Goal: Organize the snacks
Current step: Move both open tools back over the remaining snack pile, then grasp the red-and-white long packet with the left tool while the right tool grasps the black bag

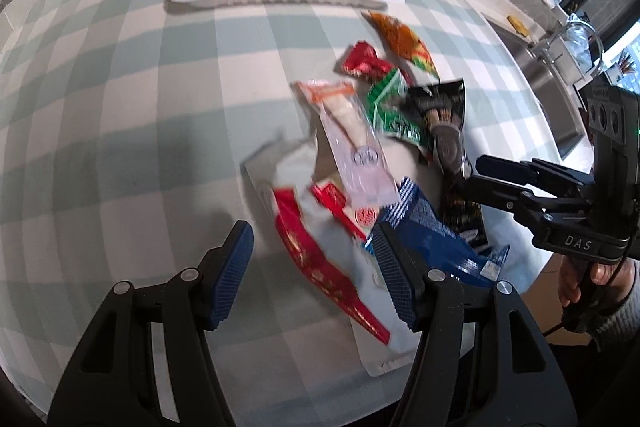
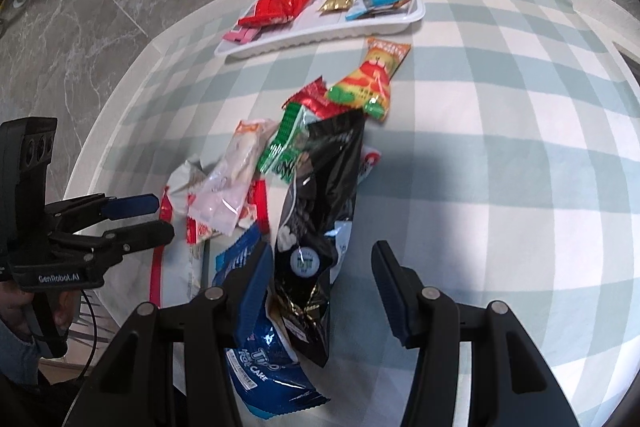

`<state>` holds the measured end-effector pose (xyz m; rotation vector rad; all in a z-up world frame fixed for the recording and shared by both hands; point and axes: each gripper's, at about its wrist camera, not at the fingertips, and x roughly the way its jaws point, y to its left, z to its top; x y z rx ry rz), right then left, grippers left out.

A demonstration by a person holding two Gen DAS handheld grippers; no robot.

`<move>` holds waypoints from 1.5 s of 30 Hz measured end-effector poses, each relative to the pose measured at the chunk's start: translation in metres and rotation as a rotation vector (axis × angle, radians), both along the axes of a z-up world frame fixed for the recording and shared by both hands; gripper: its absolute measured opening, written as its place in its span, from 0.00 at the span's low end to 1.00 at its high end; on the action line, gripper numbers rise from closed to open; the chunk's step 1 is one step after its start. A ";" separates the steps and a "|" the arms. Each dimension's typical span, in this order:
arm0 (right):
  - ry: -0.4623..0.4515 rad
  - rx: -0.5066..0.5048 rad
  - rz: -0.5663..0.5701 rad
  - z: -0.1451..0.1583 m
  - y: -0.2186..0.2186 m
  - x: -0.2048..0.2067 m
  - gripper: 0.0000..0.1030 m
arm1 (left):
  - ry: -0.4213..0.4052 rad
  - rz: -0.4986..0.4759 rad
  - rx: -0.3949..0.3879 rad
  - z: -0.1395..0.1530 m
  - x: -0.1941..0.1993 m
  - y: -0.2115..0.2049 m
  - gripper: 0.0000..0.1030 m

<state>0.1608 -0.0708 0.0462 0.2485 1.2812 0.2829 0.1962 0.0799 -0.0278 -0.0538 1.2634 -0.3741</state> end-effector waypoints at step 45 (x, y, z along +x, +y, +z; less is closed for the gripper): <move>0.079 0.230 -0.082 -0.028 -0.021 0.007 0.36 | -0.014 -0.047 0.066 -0.033 -0.010 -0.026 0.61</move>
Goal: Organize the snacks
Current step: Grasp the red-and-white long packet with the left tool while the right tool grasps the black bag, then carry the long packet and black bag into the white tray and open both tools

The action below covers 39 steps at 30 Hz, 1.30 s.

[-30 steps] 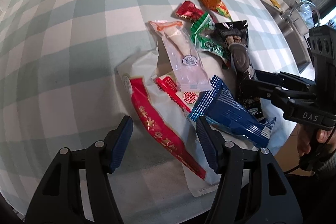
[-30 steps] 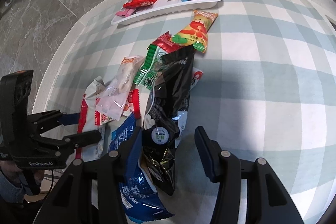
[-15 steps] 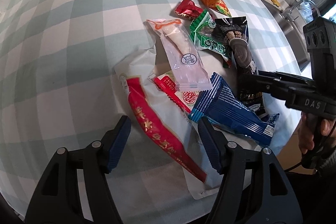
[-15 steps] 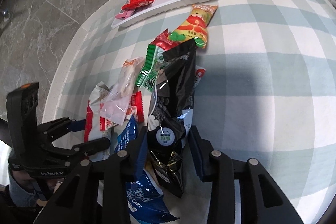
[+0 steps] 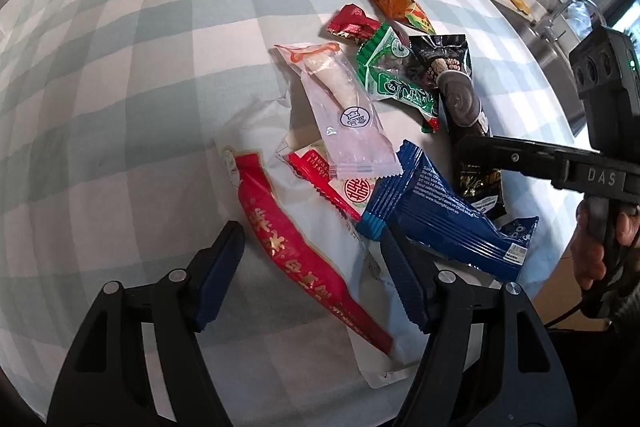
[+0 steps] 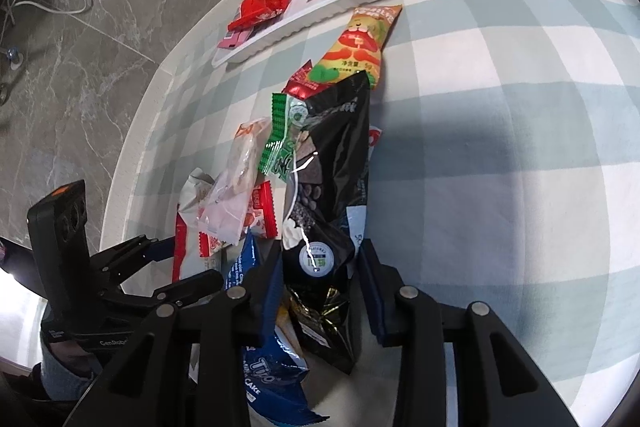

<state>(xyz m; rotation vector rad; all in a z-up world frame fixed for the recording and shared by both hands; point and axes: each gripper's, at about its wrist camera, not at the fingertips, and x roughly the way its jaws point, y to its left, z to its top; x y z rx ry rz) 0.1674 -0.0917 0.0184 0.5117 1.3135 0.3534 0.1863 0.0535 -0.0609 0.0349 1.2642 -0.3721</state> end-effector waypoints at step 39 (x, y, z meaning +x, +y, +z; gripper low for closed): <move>-0.003 0.184 -0.129 0.018 -0.057 0.003 0.29 | -0.074 0.069 -0.083 0.043 0.019 0.048 0.18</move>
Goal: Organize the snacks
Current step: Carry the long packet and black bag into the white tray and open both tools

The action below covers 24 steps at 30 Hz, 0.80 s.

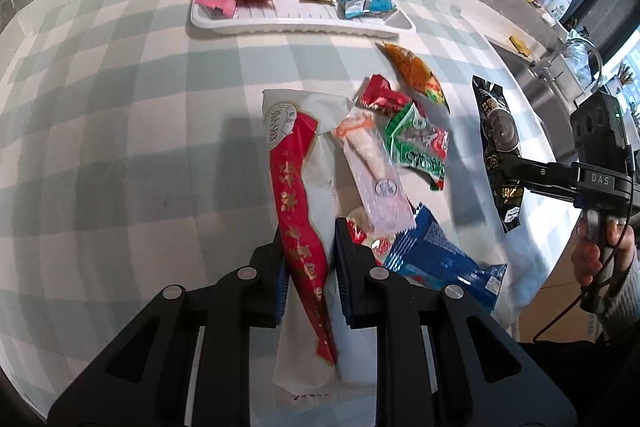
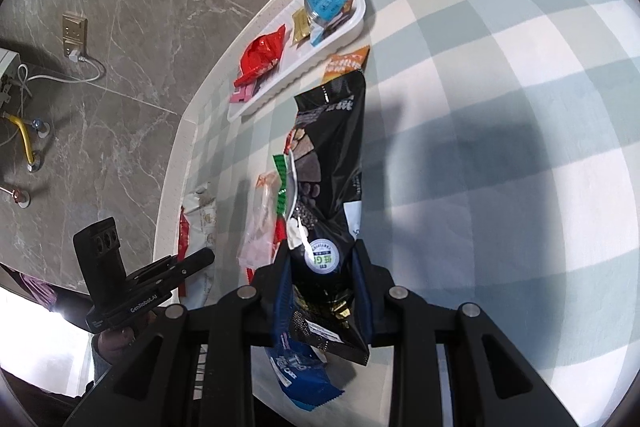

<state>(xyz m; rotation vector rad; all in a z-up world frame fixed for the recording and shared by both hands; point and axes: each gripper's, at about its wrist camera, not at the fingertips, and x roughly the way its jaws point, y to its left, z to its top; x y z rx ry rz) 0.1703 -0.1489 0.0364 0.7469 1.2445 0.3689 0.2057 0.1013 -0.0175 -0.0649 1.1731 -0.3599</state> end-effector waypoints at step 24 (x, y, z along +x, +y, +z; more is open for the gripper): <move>-0.034 -0.009 0.005 0.018 -0.004 0.069 0.29 | -0.034 -0.034 0.002 0.015 0.070 -0.003 0.18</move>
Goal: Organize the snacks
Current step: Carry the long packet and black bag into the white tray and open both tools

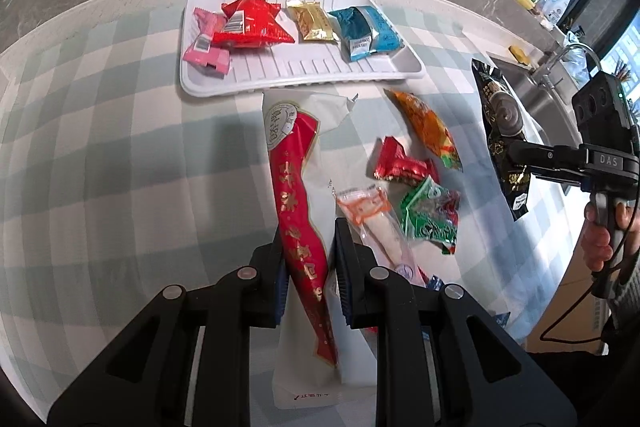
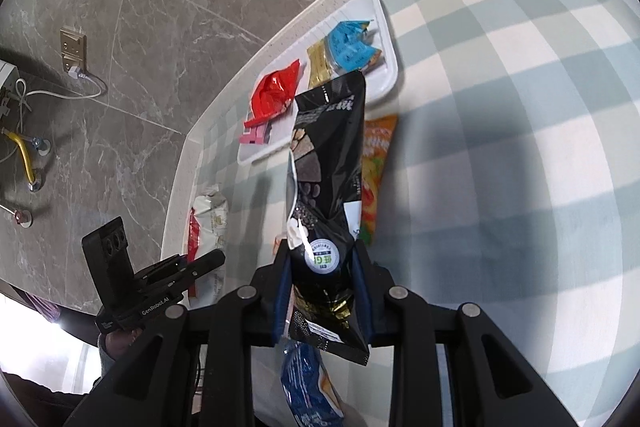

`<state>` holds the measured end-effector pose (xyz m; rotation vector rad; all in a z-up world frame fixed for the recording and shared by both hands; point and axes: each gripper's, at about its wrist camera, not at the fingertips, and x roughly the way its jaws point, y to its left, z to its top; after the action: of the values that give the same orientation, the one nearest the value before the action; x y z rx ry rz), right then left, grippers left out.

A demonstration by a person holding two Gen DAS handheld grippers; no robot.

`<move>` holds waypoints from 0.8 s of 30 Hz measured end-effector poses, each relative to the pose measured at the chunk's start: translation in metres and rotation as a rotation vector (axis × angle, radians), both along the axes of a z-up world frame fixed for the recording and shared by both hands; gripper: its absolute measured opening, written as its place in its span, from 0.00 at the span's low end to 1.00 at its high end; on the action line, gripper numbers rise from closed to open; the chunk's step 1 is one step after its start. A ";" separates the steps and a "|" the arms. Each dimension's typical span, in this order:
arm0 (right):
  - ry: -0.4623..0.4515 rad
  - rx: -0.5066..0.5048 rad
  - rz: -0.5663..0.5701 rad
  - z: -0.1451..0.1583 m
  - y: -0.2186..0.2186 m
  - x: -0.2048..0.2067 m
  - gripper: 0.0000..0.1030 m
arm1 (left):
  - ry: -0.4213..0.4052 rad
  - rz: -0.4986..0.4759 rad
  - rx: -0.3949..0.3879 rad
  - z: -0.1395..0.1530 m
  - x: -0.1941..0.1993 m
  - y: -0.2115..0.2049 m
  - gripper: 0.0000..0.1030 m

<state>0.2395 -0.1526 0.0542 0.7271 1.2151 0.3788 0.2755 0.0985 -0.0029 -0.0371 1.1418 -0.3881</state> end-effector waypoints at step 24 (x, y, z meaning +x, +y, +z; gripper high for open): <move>-0.014 -0.007 0.023 0.006 0.001 0.087 0.29 | -0.026 -0.043 -0.013 0.012 0.092 -0.011 0.18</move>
<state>0.3267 -0.1517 0.0598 0.7036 1.2123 0.3978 0.3672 0.0873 0.0096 -0.0189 1.1163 -0.4335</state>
